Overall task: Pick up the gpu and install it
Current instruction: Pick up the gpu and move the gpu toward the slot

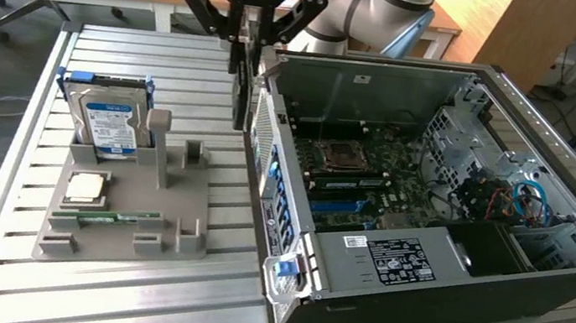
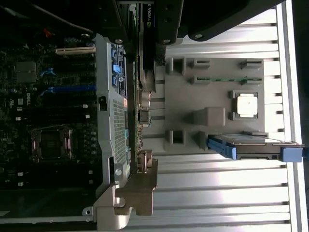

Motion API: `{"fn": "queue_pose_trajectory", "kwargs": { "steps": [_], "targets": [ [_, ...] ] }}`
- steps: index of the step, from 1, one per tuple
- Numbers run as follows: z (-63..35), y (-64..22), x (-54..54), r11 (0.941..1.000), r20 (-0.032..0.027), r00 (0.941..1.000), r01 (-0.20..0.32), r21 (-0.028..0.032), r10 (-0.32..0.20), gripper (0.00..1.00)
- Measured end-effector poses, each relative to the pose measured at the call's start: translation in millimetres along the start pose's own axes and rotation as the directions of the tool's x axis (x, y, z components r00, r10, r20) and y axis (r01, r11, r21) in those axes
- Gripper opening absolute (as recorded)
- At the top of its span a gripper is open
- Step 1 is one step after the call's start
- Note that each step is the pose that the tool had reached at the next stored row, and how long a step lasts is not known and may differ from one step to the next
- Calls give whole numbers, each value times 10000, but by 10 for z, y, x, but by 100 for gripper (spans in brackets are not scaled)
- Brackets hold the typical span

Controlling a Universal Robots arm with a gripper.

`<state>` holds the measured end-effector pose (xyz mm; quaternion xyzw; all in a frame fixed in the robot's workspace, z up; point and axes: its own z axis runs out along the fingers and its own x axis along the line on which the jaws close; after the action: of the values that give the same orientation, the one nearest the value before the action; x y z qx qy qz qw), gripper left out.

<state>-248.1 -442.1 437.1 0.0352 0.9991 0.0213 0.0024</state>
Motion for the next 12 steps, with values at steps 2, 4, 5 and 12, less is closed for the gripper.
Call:
{"fn": "queue_pose_trajectory", "kwargs": {
  "steps": [2,4,5,12],
  "targets": [
    [0,3,-39,10000,0,10000,1,0,-1,26],
    [0,6,-78,10000,0,10000,0,1,0,26],
    [0,7,-98,10000,-1,10000,0,1,0,26],
    [1,17,-238,10000,0,10000,1,1,-1,26]
  ]
}}
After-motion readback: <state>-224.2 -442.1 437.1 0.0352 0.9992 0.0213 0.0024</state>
